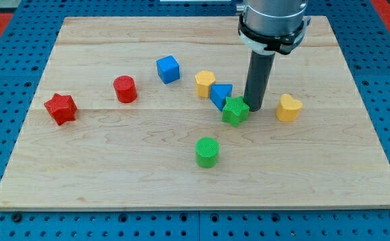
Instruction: Push green star diagonally below red circle
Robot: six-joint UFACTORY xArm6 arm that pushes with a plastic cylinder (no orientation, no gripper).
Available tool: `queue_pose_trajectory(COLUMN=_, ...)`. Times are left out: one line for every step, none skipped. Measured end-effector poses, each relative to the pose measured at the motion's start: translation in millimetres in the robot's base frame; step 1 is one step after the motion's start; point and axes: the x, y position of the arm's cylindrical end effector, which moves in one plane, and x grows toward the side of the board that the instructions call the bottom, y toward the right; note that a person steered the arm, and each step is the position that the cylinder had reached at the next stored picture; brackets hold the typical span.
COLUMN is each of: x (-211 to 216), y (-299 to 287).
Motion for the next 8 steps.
queue_pose_trajectory(x=23, y=-5)
queue_pose_trajectory(x=42, y=-28)
queue_pose_trajectory(x=44, y=-64)
queue_pose_trajectory(x=44, y=-87)
queue_pose_trajectory(x=44, y=-80)
queue_pose_trajectory(x=37, y=-59)
queue_pose_trajectory(x=23, y=-86)
queue_pose_trajectory(x=22, y=-140)
